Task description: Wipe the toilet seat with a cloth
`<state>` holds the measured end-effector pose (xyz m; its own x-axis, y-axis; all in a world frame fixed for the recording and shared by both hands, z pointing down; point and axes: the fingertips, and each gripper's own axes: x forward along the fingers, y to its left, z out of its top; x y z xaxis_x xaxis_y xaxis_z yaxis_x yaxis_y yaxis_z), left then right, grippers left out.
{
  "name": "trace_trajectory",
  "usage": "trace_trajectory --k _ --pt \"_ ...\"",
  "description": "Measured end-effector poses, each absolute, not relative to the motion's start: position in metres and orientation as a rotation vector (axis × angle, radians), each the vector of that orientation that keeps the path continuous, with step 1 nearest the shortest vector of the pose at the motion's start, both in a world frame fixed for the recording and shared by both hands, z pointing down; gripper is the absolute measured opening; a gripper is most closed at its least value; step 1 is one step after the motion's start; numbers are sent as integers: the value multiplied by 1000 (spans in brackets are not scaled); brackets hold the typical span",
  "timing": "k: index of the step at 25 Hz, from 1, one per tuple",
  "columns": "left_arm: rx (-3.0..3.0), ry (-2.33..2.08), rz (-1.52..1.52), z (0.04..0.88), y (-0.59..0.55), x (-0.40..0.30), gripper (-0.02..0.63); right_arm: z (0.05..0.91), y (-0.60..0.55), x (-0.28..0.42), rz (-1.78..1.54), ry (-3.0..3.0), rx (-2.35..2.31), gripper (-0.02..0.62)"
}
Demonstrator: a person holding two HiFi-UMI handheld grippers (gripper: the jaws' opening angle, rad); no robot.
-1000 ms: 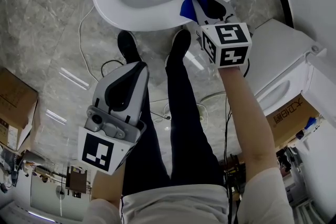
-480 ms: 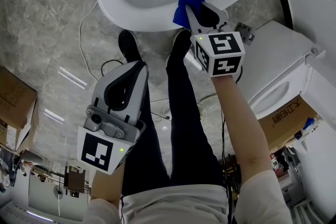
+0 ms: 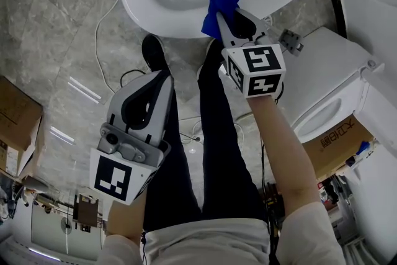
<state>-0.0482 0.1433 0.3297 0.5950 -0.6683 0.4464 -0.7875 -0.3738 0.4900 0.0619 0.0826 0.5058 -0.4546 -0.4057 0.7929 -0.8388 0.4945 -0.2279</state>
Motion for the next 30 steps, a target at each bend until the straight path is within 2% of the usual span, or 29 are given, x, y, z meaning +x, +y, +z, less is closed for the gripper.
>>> trace_trajectory --k 22,30 --pt "2149 -1171 248 334 134 -67 5 504 88 43 799 -2064 885 52" --pt "2164 -1160 272 335 132 -63 5 473 92 52 891 -2102 929 52"
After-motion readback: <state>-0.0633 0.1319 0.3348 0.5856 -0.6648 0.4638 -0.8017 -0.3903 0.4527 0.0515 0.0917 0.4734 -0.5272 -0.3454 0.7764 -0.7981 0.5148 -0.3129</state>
